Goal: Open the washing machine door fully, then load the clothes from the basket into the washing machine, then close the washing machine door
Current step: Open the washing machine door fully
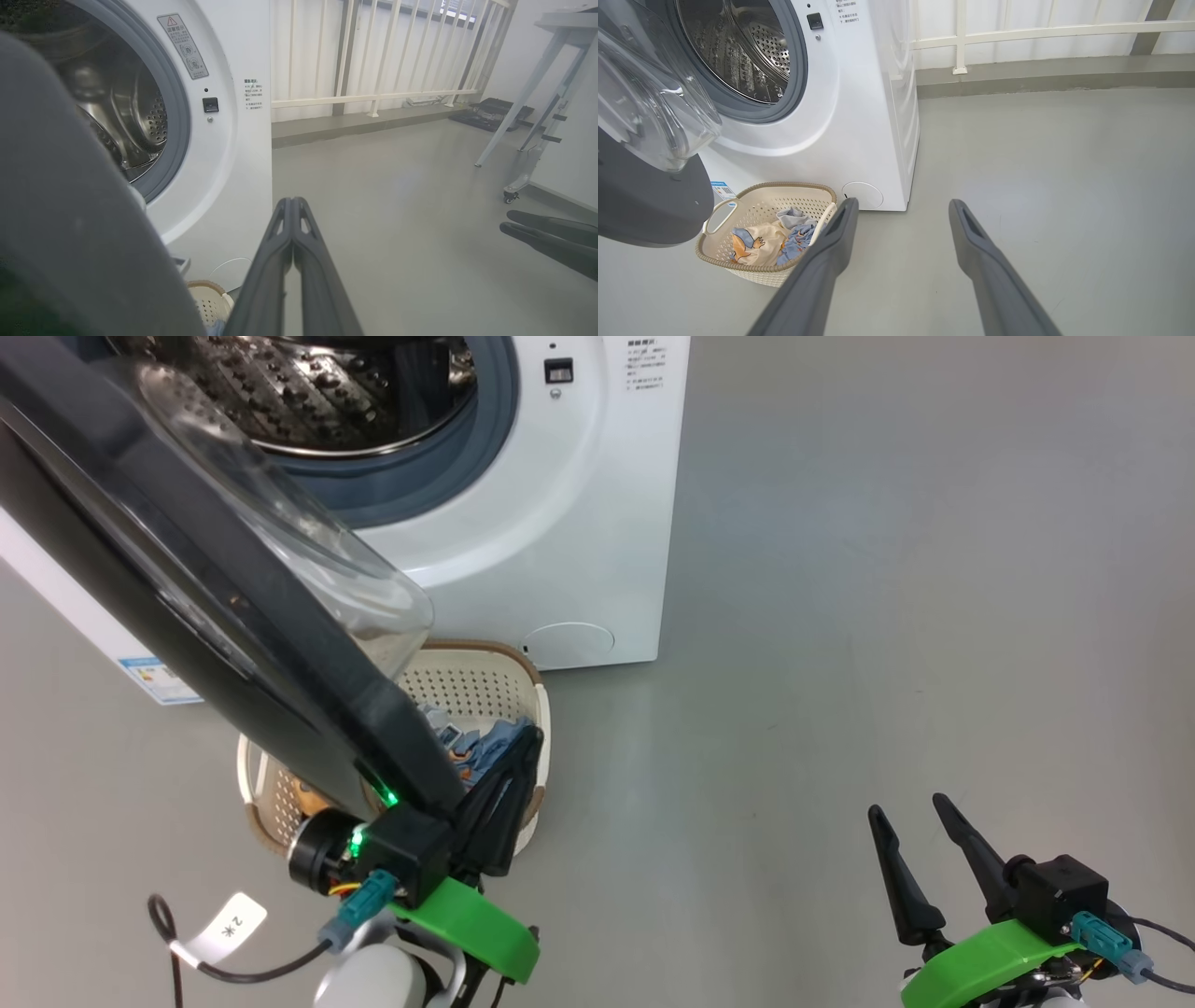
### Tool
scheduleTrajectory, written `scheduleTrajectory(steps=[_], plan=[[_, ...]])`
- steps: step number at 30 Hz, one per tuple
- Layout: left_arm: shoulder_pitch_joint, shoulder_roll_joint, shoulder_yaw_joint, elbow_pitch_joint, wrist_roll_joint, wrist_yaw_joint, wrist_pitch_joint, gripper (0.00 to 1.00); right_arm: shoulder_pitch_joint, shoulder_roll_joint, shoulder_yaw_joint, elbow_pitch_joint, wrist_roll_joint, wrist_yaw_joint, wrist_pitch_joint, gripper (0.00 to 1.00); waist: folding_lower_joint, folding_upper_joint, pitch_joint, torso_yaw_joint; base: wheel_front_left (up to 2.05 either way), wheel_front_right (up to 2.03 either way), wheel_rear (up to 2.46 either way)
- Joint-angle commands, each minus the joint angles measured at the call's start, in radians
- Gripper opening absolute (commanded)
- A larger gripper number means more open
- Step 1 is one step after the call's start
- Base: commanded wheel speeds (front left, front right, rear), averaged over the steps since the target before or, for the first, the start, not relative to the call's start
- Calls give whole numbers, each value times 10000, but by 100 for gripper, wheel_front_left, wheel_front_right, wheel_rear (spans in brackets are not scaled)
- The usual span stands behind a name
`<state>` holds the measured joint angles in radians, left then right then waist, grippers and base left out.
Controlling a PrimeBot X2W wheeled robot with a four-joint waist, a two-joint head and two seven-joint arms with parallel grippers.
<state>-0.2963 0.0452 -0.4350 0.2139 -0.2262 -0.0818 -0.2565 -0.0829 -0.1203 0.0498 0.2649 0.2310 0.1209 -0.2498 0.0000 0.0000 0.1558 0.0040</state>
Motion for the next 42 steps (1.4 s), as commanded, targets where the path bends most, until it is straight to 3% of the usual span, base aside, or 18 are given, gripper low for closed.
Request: scheduleTrajectory(steps=[1, 22, 42], plan=[[-339, 52, 388, -151, -94, 91, -53, 0, -248, -30, 197, -198, 24, 98, -120, 100, 0, 0, 38, 36, 0, 0, 0], [564, 51, 1147, -282, -525, 873, -53, 0, -220, -39, 229, 21, 164, 98, -120, 100, 0, 0, 25, 1116, 0, 0, 0], [1858, 51, 1716, -1685, -553, 1157, -53, 0, -47, -97, 232, 154, 224, 98, -120, 100, 0, 0, -180, 2533, 0, 0, 0]])
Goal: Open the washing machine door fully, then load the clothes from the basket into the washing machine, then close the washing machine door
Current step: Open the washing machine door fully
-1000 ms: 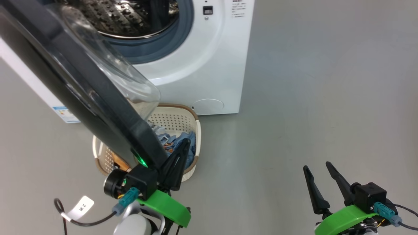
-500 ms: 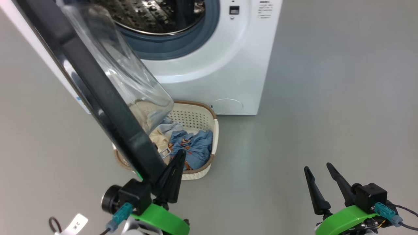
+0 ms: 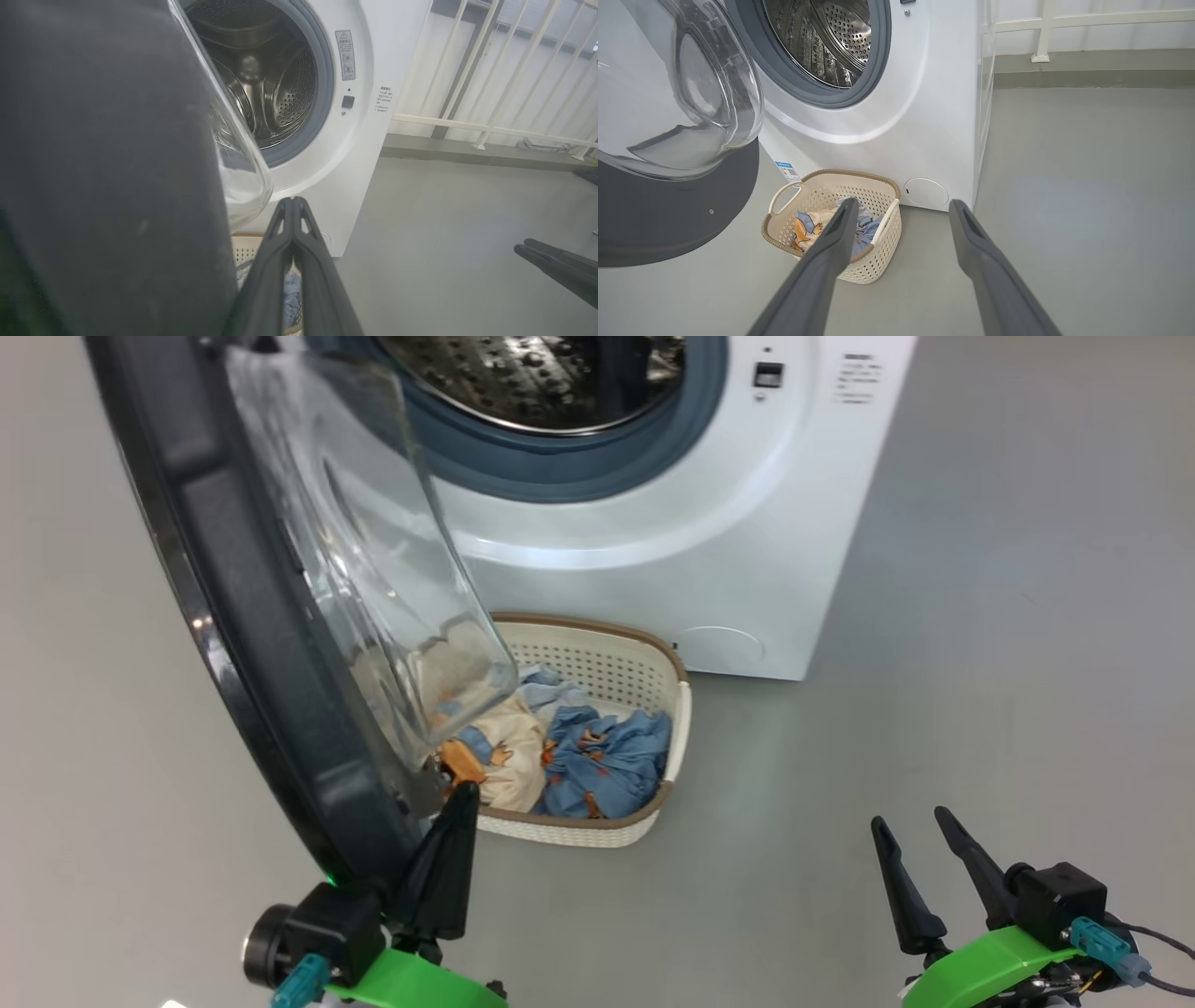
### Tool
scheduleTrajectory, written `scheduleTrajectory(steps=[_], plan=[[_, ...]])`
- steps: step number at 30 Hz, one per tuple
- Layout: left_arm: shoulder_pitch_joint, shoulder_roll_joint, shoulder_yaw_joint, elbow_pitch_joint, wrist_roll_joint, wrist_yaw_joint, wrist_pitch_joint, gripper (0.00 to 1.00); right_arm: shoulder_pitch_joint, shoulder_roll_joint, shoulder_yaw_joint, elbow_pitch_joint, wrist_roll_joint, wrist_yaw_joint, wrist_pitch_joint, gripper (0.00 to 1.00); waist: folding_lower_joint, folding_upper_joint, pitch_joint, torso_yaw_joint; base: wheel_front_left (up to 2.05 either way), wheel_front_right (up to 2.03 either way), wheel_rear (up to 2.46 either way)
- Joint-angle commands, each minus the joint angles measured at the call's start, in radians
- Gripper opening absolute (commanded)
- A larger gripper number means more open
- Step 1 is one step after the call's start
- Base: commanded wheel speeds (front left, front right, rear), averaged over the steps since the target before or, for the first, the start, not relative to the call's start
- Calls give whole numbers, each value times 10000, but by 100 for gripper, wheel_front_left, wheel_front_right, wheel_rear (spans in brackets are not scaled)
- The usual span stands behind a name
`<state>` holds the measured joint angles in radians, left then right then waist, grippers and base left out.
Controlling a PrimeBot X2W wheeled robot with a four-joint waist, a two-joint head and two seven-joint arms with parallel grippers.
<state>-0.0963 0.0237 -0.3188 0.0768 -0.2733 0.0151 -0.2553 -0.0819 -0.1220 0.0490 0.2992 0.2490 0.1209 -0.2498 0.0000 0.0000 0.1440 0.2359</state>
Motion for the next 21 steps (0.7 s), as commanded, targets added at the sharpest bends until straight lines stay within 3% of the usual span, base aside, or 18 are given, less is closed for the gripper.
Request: scheduleTrajectory(steps=[1, 11, 21], plan=[[-87, 266, 550, -359, -77, 201, -65, 0, -31, -83, 261, -169, 48, 98, -120, 100, 0, 0, -96, 304, 0, 0, 0], [552, 266, 971, -373, -112, 425, -65, 0, 138, -80, 279, -92, 97, 98, -120, 100, 0, 0, -528, 1105, 0, 0, 0], [320, 523, 2311, 354, -430, 498, -65, 0, 122, -42, 481, -97, 101, 98, -120, 100, 0, 0, -607, 1169, 0, 0, 0]])
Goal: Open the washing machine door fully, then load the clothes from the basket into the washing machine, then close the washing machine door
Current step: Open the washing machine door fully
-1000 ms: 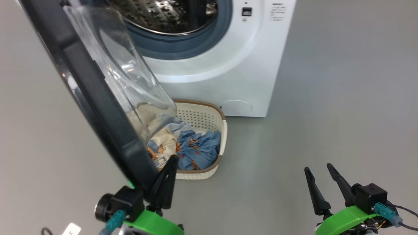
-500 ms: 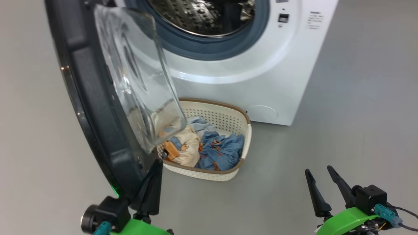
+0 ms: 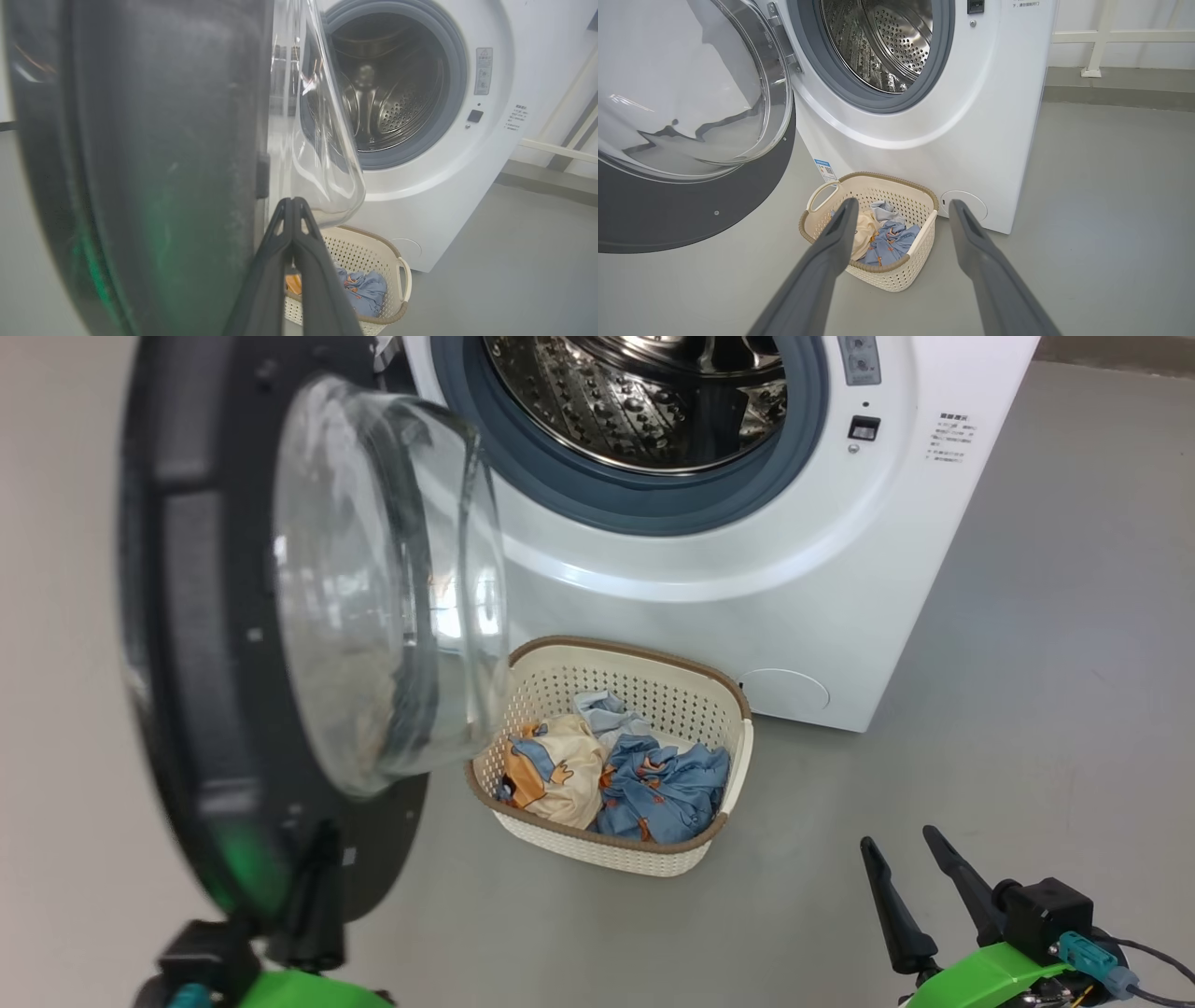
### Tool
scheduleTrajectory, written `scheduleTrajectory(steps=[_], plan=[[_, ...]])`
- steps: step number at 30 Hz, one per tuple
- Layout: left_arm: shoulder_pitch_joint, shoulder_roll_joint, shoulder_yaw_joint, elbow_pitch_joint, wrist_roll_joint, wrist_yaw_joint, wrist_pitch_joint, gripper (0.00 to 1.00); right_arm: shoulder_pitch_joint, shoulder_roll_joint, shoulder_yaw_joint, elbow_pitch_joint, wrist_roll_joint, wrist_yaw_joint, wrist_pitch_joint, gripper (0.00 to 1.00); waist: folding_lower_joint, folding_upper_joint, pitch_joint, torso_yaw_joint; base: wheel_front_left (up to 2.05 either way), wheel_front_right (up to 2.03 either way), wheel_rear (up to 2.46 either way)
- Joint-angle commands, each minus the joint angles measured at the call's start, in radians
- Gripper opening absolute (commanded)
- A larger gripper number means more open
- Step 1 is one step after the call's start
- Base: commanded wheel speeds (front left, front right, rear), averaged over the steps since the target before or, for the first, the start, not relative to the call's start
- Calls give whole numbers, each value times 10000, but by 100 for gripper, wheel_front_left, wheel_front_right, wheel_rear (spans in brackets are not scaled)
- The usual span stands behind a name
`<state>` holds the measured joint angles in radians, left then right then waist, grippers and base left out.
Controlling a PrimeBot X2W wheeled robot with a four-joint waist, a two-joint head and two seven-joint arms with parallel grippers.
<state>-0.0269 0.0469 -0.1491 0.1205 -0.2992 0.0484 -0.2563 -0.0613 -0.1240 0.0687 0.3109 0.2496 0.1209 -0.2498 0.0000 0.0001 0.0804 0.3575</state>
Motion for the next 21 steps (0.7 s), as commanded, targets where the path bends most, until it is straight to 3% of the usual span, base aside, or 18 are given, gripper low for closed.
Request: scheduleTrajectory(steps=[1, 14, 21], plan=[[-463, 359, 770, 28, -222, 174, -55, 0, -82, -39, 295, -213, 97, 98, -120, 100, 0, -1, 43, -76, 0, 0, 0], [-1746, 1562, 2652, 1580, -672, 408, -55, 0, -241, -280, 318, -145, 82, 98, -120, 100, 0, -1, 430, -579, 0, 0, 0], [-2151, 1738, 3324, 2026, -886, 551, -55, 0, -287, -330, 306, -147, 84, 98, -120, 100, 0, -1, 552, -633, 0, 0, 0]])
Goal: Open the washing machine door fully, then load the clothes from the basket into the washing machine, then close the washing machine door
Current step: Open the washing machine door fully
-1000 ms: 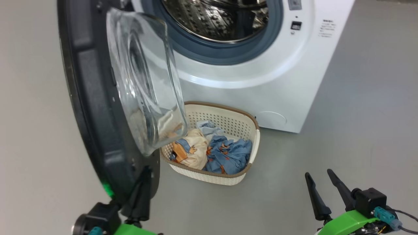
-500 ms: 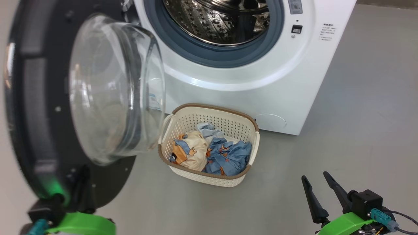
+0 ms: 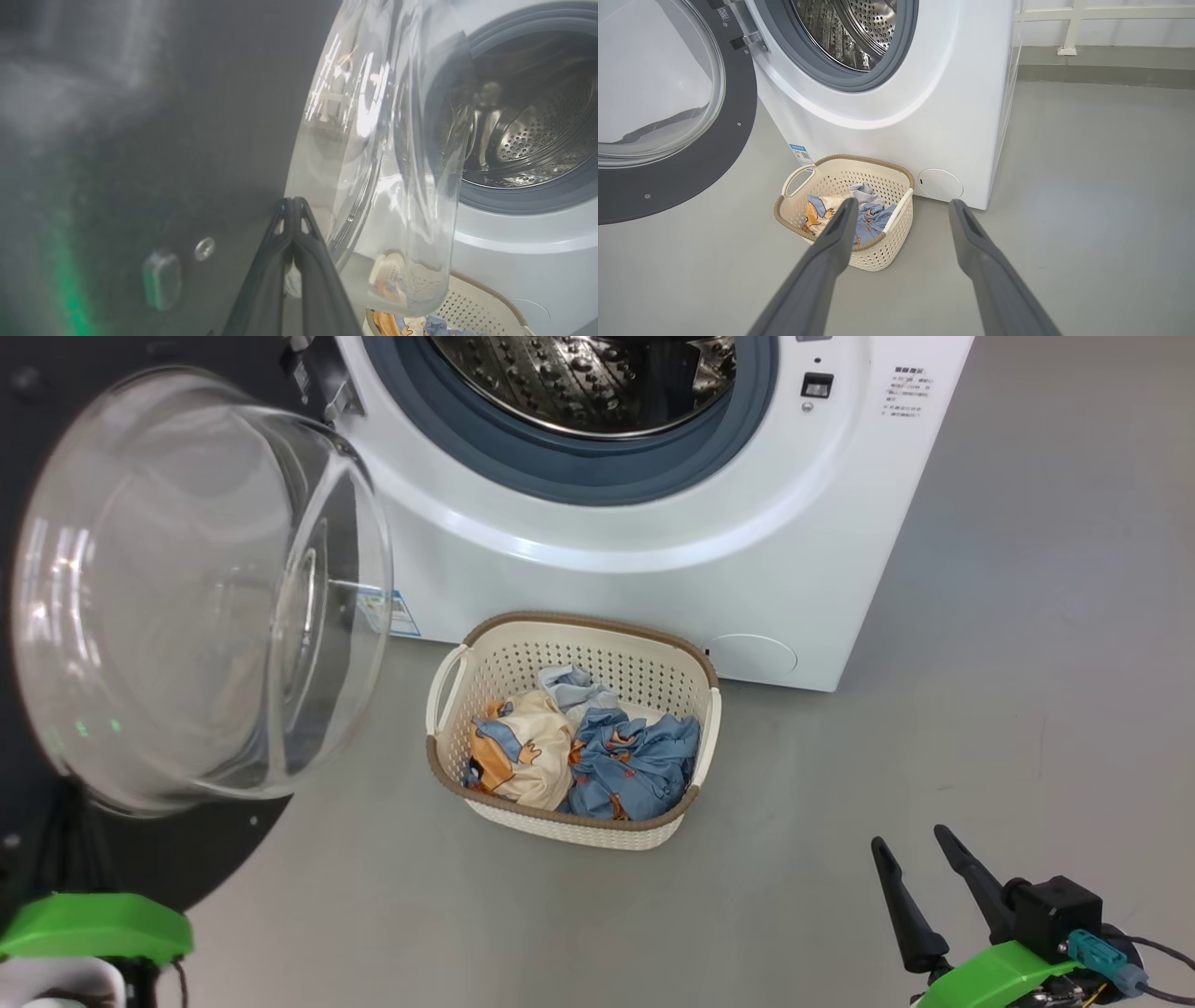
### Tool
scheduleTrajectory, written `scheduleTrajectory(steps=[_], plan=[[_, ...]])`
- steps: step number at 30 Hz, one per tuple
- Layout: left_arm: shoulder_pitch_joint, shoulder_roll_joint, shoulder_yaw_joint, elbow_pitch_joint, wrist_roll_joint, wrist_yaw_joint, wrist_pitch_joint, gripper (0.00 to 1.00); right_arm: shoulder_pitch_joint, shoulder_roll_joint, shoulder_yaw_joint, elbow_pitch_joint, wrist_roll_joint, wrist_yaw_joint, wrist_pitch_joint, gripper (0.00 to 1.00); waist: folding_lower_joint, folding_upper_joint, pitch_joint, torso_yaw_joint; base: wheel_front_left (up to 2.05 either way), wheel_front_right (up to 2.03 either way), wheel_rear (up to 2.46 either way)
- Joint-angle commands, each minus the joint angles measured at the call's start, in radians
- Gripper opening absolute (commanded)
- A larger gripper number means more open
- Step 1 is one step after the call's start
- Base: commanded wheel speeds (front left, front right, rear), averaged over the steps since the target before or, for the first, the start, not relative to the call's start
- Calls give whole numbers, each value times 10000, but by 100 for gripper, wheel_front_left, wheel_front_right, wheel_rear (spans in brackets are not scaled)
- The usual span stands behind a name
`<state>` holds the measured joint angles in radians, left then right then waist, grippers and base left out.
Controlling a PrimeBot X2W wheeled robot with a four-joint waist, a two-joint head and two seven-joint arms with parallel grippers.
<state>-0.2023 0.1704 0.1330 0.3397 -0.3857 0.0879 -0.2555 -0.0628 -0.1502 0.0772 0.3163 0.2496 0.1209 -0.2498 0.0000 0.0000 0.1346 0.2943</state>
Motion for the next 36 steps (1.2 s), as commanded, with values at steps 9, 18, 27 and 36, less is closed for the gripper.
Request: scheduleTrajectory(steps=[9, 18, 27, 36], plan=[[-1091, 533, 1303, 537, -134, 95, -63, 0, -456, -113, 303, -109, 51, 98, -120, 100, 0, 0, 142, 24, 0, 0, 0], [-1749, 754, 1897, 1473, 130, -41, -63, 0, -637, -188, 417, -31, 89, 98, -120, 100, 0, 0, 238, -120, 0, 0, 0], [-2129, 887, 2415, 1930, 495, -155, -63, 0, -721, -228, 392, -8, 98, 98, -120, 100, 0, 0, 336, -270, 0, 0, 0], [-2097, 751, 2571, 1740, 931, -350, -63, 0, -701, -139, 350, 43, 126, 98, -120, 100, 0, 0, 181, -283, 0, 0, 0]])
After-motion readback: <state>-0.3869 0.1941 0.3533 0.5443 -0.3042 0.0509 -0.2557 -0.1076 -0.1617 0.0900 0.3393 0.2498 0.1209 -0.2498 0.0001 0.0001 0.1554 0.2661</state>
